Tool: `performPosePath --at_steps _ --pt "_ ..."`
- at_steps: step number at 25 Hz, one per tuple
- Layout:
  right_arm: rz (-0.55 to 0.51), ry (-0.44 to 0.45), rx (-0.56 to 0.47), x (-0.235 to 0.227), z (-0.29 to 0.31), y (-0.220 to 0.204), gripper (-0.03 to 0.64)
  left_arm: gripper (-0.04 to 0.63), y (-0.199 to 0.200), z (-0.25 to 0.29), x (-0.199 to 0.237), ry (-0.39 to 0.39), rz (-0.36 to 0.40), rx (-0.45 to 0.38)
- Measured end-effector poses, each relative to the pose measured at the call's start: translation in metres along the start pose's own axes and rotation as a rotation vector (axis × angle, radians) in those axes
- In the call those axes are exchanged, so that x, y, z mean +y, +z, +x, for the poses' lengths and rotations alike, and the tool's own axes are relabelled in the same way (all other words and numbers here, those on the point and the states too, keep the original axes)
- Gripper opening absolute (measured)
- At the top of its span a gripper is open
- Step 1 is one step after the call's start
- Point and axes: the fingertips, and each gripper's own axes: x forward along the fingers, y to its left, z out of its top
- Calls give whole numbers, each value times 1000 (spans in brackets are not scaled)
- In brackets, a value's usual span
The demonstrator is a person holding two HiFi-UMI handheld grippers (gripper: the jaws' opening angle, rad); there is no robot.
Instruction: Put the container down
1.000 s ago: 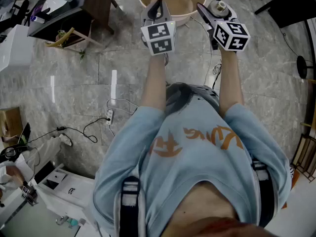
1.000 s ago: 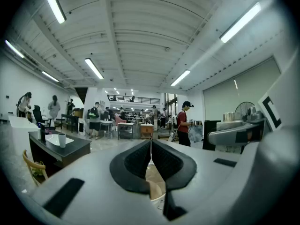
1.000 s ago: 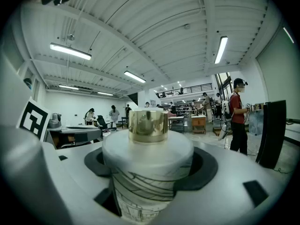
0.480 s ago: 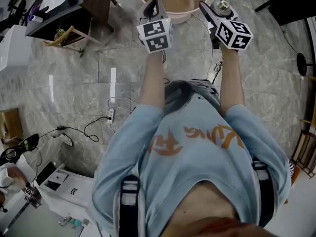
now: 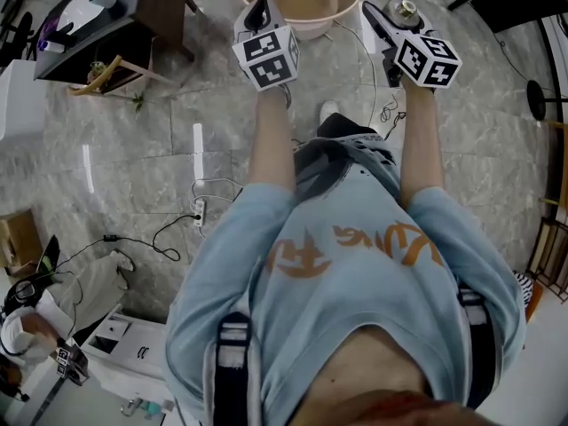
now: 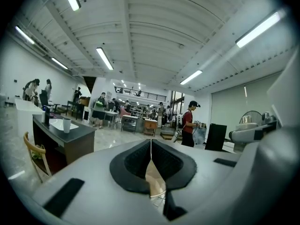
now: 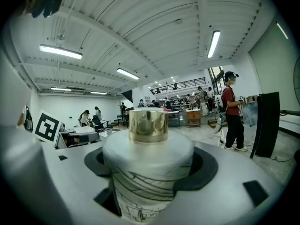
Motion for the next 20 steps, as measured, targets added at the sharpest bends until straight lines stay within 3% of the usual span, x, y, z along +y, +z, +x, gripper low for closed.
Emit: performPosePath --at_steps 9,20 --pt "-7 36 -16 -11 49 9 360 32 13 42 19 32 15 -10" --pt "25 109 -65 -80 188 44 360 32 61 174 41 96 66 -65"
